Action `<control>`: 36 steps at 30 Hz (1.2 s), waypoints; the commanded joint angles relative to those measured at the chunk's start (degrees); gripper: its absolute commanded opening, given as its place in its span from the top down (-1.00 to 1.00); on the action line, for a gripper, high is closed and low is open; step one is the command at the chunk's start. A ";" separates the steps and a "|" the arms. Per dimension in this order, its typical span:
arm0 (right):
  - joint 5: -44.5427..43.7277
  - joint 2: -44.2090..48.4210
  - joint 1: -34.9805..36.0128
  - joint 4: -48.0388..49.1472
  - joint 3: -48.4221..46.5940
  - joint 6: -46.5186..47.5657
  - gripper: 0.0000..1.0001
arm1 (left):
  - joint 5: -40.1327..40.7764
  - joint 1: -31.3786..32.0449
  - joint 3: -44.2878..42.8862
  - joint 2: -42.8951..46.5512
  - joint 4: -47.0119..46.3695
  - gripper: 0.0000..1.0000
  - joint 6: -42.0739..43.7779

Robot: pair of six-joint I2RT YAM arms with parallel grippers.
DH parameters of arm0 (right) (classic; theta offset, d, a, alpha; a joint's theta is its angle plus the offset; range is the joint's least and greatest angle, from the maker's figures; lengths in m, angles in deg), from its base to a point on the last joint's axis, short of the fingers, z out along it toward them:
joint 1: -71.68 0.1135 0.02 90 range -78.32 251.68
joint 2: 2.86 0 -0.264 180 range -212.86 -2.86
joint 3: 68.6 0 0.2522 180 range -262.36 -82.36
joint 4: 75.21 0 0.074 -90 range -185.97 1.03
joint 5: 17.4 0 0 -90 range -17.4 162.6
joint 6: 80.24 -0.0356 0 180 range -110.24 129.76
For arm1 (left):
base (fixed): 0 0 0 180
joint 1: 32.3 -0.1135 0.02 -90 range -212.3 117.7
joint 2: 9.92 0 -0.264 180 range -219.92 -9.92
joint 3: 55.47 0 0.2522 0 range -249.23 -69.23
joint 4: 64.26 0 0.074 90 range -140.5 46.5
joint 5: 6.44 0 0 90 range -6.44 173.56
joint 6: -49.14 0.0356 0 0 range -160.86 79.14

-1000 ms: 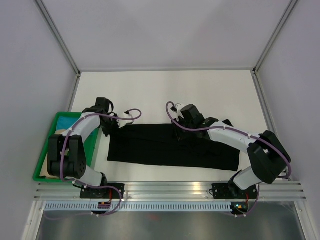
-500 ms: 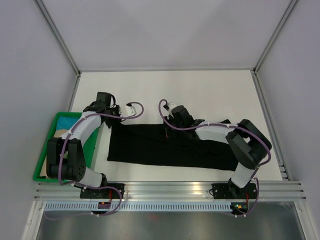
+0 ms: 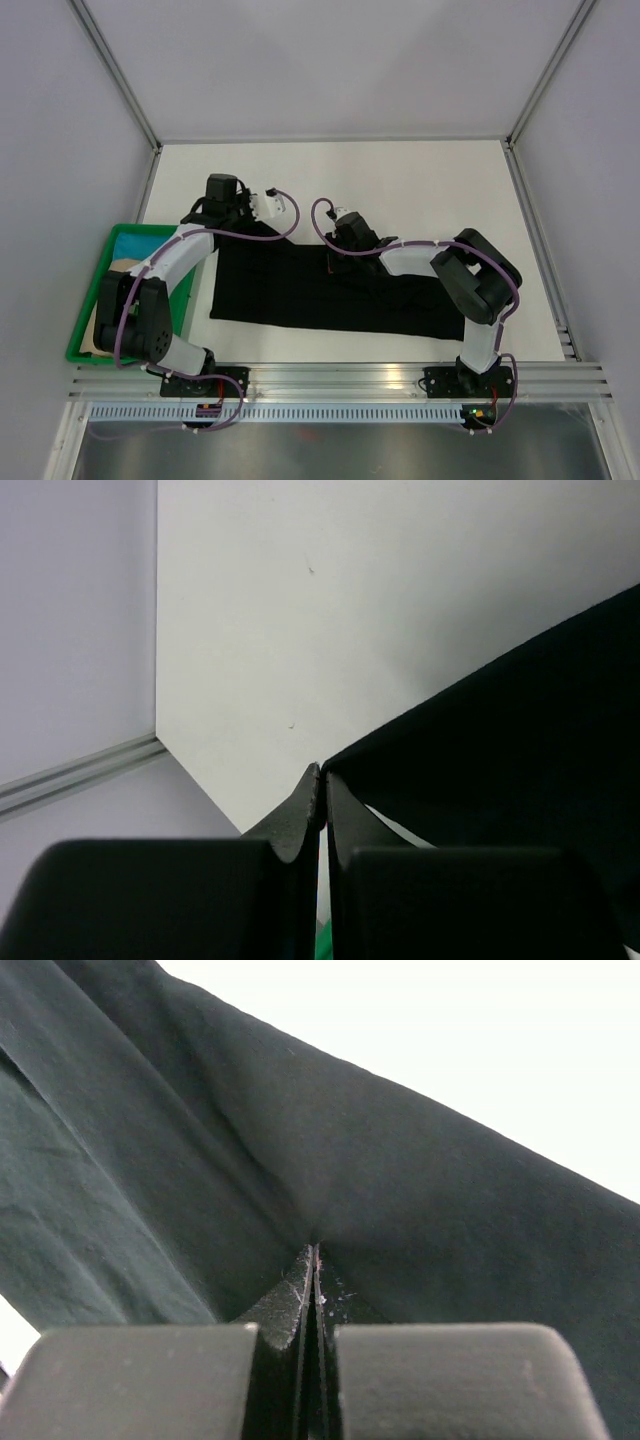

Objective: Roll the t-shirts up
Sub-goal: Fold the tshirt

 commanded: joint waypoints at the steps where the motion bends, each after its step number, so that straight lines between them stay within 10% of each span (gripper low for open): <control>1: -1.68 0.12 0.04 1.26 -0.62 -0.53 0.99 | 3.33 -0.08 -0.10 0.48 -2.80 0.95 0.26; 31: -5.37 0.48 -1.02 -1.82 4.04 -1.84 0.99 | 8.68 0.01 27.66 16.66 12.44 0.95 26.35; 34: -5.28 0.74 -1.11 -1.64 4.04 -1.93 0.99 | 9.12 -0.08 28.64 16.48 12.70 0.70 26.27; 36: -4.32 1.09 -1.11 -1.29 4.04 -1.67 1.00 | 9.12 -0.08 27.76 16.74 13.23 0.04 24.96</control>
